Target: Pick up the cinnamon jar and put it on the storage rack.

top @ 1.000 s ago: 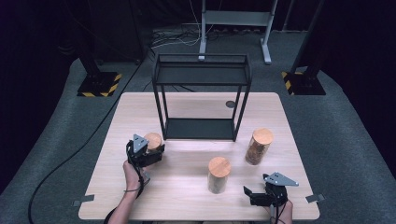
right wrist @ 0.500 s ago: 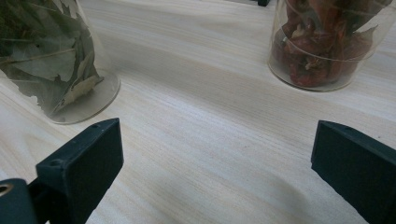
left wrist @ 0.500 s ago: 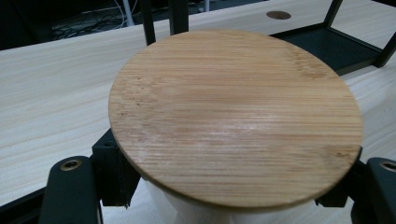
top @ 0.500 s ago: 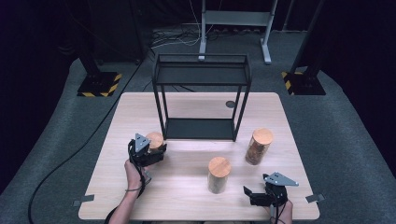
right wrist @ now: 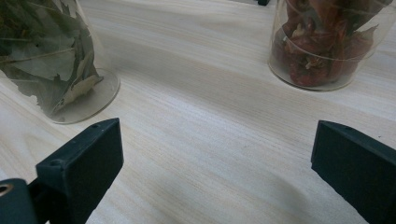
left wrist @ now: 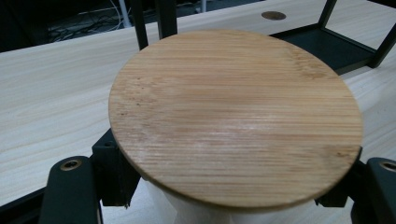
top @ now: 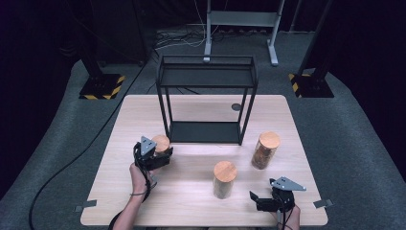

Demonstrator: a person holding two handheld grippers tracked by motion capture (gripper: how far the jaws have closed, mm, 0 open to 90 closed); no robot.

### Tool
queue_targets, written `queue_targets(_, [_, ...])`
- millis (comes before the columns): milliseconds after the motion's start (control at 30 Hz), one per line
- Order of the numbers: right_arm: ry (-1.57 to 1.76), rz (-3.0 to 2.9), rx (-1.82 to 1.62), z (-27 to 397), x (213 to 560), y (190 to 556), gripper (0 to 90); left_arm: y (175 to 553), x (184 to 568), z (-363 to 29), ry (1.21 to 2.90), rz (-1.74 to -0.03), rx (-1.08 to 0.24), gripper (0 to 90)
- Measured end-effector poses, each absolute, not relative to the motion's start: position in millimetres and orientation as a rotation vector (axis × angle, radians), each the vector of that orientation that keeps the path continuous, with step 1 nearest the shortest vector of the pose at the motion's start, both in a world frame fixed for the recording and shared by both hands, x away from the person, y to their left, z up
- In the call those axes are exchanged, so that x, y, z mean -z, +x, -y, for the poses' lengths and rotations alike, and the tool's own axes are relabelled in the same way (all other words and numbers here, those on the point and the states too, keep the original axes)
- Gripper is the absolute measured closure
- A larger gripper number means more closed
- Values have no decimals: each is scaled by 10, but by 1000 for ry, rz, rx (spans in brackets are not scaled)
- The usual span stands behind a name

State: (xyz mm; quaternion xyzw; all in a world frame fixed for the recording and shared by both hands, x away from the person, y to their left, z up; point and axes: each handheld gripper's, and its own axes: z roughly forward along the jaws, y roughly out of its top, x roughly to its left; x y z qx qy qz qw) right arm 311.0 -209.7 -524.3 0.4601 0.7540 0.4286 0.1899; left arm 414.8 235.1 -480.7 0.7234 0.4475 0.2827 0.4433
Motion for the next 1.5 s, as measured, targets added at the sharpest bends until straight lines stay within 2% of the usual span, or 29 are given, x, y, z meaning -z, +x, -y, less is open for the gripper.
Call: queue_targets(1500, [1292,-2115,-1205,2096,5242,3106,14,4209,4763,-2161,1821,-1062,-686,253])
